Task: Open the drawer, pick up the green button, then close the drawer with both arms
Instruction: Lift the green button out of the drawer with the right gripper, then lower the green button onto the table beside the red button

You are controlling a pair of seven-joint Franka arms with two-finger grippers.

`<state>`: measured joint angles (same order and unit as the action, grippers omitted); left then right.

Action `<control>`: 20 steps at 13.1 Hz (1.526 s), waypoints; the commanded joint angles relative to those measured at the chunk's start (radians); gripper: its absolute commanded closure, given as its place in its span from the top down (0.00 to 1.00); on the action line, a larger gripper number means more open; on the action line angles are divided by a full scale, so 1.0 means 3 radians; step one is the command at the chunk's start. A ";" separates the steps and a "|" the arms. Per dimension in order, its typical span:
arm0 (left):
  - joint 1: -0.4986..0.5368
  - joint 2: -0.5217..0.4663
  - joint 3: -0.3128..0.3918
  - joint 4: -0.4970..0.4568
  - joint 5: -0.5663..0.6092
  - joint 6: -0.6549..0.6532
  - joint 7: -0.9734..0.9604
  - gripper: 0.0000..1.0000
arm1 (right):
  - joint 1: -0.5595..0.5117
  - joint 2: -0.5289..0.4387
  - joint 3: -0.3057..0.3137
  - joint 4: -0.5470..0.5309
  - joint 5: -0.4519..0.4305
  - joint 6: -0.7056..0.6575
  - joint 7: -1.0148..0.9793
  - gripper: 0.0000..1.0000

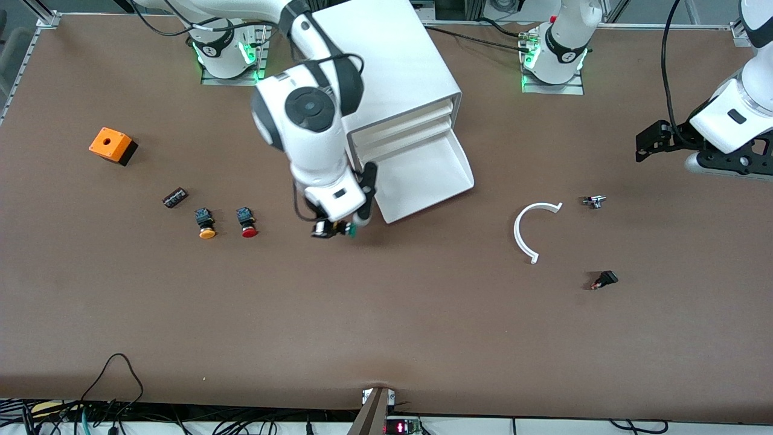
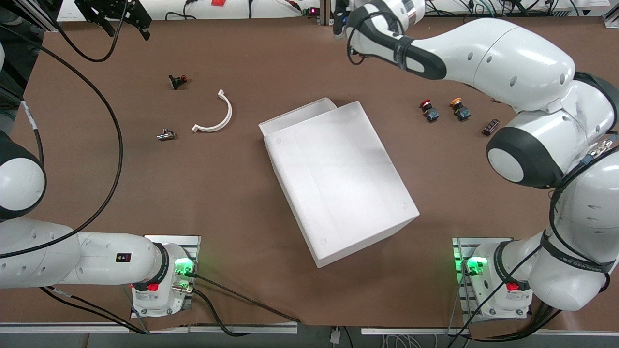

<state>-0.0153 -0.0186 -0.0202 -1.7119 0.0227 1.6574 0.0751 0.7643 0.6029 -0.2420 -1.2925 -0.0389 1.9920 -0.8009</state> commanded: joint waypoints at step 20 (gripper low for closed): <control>0.0000 -0.0010 -0.0081 0.0005 0.0006 -0.0028 -0.0046 1.00 | -0.1387 0.0522 0.0029 -0.0426 0.0799 0.0421 0.0855 0.24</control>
<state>-0.0141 -0.0170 -0.0404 -1.7117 0.0227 1.6571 0.0705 0.3625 0.7768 -0.2485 -1.3924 0.1758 2.0904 -0.5047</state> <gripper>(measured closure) 0.000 0.665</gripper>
